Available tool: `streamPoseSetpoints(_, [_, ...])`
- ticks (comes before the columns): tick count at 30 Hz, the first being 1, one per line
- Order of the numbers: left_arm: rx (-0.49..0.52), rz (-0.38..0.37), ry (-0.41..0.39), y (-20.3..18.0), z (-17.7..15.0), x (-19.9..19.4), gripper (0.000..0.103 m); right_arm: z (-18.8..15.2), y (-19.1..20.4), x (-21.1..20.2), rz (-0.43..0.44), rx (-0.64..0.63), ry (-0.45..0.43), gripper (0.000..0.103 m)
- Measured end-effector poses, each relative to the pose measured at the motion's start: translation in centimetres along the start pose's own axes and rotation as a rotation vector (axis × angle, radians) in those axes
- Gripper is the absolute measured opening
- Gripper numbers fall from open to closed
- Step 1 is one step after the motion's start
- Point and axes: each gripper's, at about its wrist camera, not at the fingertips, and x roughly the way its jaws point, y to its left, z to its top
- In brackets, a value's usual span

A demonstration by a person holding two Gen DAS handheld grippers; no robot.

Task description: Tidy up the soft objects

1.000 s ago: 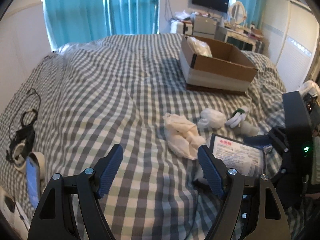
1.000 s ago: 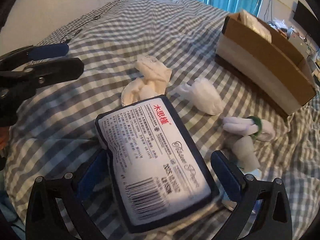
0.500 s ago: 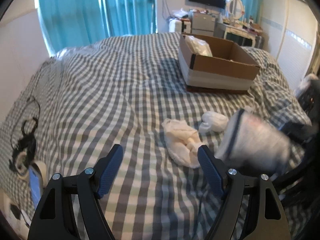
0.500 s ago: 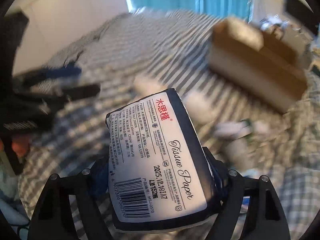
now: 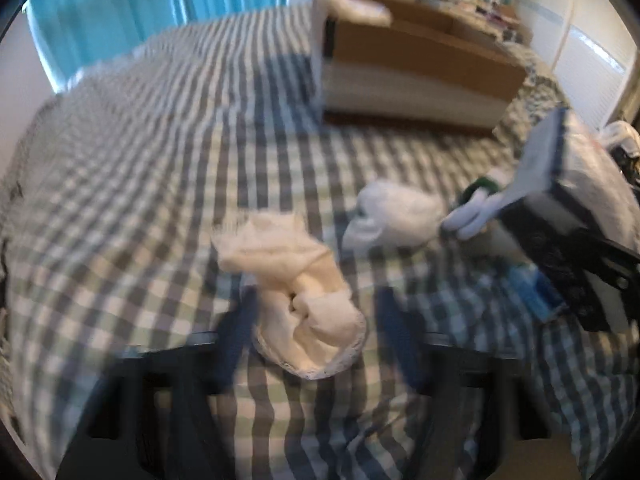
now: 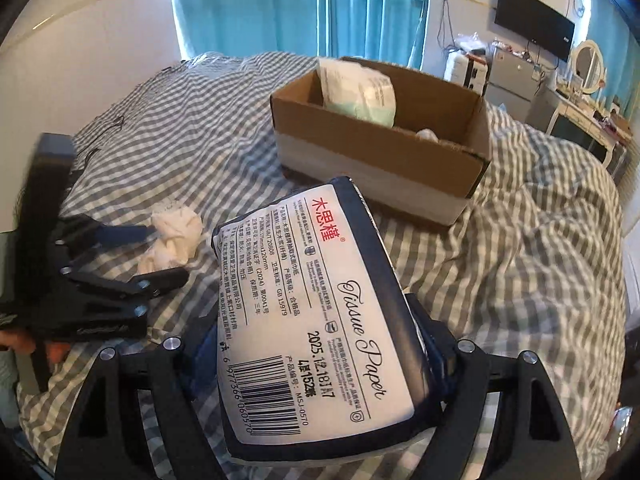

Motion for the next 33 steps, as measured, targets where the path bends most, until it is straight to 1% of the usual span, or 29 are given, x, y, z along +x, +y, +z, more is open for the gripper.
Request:
streamPoseSetpoints(1, [-0.022, -0.011, 0.030, 0.4, 0.0, 0.7, 0.031, -0.1, 0.0, 0.3, 0.005, 0.001, 0.003, 0.080])
streamPoseSetpoints(2, [-0.041, -0.017, 0.035, 0.7, 0.0, 1.0, 0.029, -0.1, 0.1, 0.5, 0.009, 0.003, 0.006, 0.080])
streamPoseSetpoints(3, [-0.053, -0.025, 0.026, 0.9, -0.1, 0.8, 0.020, -0.2, 0.1, 0.7, 0.012, 0.003, 0.007, 0.080])
streamPoseSetpoints(4, [-0.052, -0.033, 0.013, 0.9, -0.1, 0.5, 0.015, -0.4, -0.1, 0.6, 0.015, 0.002, 0.004, 0.080])
streamPoseSetpoints(6, [-0.044, -0.039, -0.005, 0.9, -0.5, -0.1, 0.011, -0.5, -0.2, 0.5, 0.017, 0.003, -0.001, 0.080])
streamPoseSetpoints(9, [-0.036, -0.039, -0.050, 0.7, -0.8, -1.9, 0.009, -0.6, -0.5, -0.1, 0.023, 0.017, -0.018, 0.080])
streamPoseSetpoints(13, [-0.042, -0.053, -0.103, 0.7, -1.0, -4.9, 0.009, -0.6, -0.9, -1.5, 0.030, 0.031, -0.052, 0.080])
streamPoseSetpoints(17, [-0.029, -0.083, -0.163, 0.0, 0.3, -7.9, 0.009, 0.1, -1.2, -3.5, 0.021, 0.032, -0.094, 0.080])
streamPoseSetpoints(21, [0.010, -0.112, -0.231, -1.3, 3.1, -10.4, 0.009, 1.8, -2.0, -5.4, -0.003, 0.021, -0.143, 0.080])
streamPoseSetpoints(24, [0.040, -0.113, -0.291, -1.8, 6.1, -12.1, 0.009, 3.7, -3.2, -6.3, -0.022, 0.020, -0.179, 0.080])
streamPoseSetpoints(25, [0.045, -0.132, -0.312, -2.0, 7.6, -12.7, 0.009, 4.5, -3.6, -6.6, -0.029, 0.019, -0.190, 0.080])
streamPoseSetpoints(28, [0.042, -0.182, -0.340, -2.3, 11.0, -13.1, 0.009, 7.1, -5.1, -7.2, -0.058, 0.012, -0.224, 0.080])
streamPoseSetpoints(31, [0.074, -0.175, -0.385, -3.3, 14.3, -12.6, 0.009, 10.1, -7.0, -7.4, -0.080, 0.037, -0.260, 0.080])
streamPoseSetpoints(33, [0.094, -0.186, -0.405, -4.0, 15.9, -11.8, 0.009, 12.1, -8.2, -7.2, -0.084, 0.057, -0.282, 0.080])
